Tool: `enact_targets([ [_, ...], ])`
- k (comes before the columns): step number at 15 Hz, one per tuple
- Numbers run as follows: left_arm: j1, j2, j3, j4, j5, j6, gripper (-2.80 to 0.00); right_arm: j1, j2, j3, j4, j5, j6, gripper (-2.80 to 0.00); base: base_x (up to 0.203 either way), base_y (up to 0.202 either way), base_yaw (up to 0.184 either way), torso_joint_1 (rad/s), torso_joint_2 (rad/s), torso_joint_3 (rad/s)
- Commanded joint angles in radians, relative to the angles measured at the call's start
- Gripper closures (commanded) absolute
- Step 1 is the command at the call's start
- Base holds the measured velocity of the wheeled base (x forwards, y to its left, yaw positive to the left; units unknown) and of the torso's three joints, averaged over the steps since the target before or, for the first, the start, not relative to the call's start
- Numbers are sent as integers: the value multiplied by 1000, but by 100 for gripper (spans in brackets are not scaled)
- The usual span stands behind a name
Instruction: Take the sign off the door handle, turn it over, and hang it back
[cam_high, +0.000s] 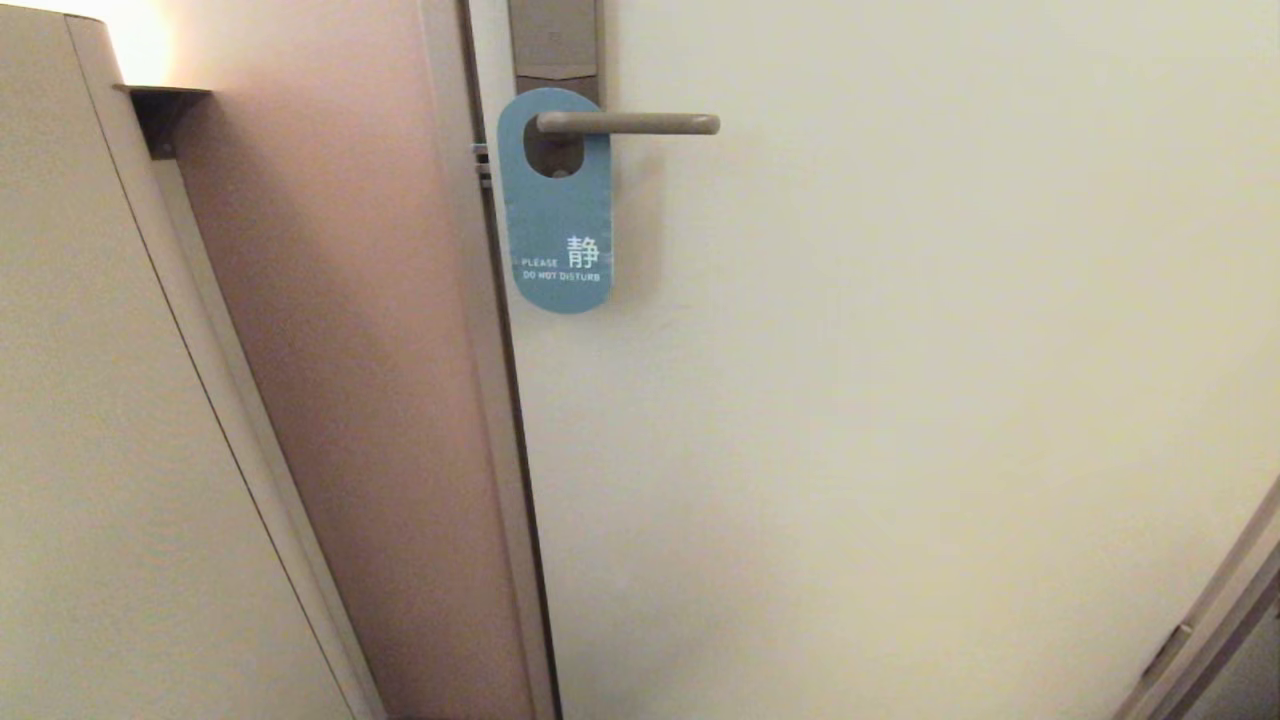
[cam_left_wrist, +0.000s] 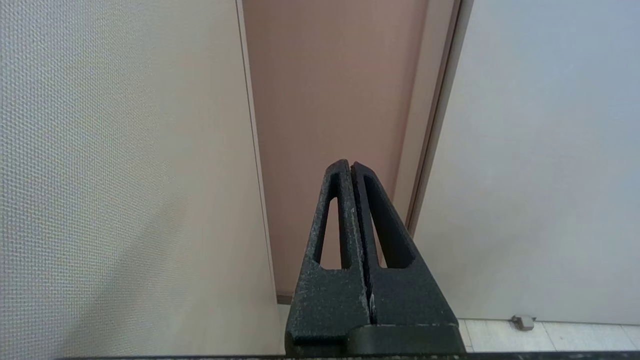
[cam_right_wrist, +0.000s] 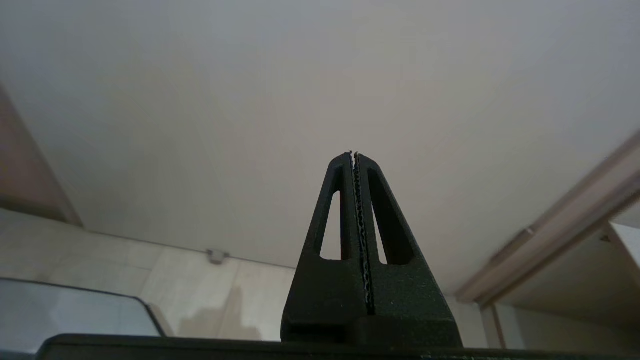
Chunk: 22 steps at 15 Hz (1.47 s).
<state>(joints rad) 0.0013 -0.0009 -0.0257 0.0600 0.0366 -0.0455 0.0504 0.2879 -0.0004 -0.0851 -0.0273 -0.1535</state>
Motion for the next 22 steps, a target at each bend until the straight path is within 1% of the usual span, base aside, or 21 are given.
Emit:
enact_targets([
  [1,0,1,1,1,0,0,0,-3,-69,0,11,3,0,0,0,0,0,0,0,0],
  [6,2,1,1,0,0,0,0,-35,-183,0,53,60,5,0,0,0,0,0,0,0],
  [11,0,1,0,1,0,0,0,-41,-288,0,80,60,5,0,0,0,0,0,0,0],
  [17,0,1,1,0,0,0,0,-41,-288,0,84,60,11,0,0,0,0,0,0,0],
  [20,0,1,1,1,0,0,0,-41,-288,0,86,54,57,0,0,0,0,0,0,0],
  [22,0,1,-1,0,0,0,0,-41,-288,0,88,52,68,0,0,0,0,0,0,0],
])
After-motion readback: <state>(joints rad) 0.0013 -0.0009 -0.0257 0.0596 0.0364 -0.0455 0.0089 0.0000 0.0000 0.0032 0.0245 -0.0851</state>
